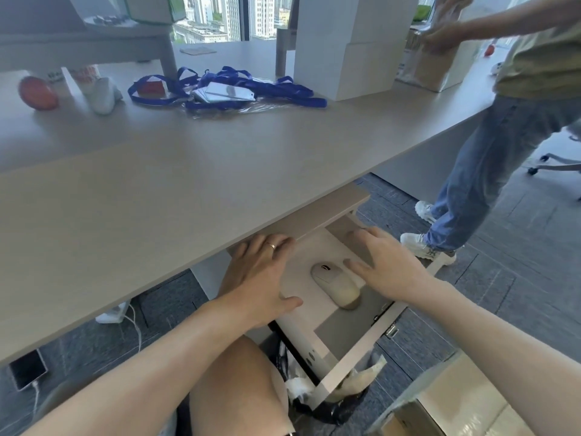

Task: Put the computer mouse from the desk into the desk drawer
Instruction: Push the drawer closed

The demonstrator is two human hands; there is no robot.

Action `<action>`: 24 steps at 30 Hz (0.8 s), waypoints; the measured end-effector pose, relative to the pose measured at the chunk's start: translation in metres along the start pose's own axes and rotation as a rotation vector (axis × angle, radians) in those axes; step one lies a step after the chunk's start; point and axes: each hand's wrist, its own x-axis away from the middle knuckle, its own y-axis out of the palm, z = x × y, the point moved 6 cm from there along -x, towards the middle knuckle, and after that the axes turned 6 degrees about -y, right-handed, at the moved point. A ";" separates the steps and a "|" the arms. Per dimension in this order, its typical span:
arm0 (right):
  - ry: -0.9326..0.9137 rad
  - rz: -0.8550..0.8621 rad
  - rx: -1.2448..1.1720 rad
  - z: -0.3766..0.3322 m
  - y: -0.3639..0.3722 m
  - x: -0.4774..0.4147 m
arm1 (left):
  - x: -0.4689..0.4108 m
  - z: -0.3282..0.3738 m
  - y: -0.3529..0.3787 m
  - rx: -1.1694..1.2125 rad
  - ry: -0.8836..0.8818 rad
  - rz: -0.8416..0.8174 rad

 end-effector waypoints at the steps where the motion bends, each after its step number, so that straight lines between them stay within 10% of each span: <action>1: 0.020 0.074 -0.009 0.007 -0.014 0.012 | -0.001 -0.001 0.000 0.007 -0.009 0.001; 7: 0.433 0.261 -0.140 0.060 -0.018 0.093 | -0.002 0.003 -0.005 0.131 -0.108 -0.041; 13: 0.785 0.218 -1.091 0.055 0.030 0.115 | 0.003 0.006 -0.007 0.119 -0.204 -0.070; 24: 0.761 0.240 -1.407 0.024 0.048 0.067 | 0.004 0.002 -0.009 0.161 -0.203 -0.125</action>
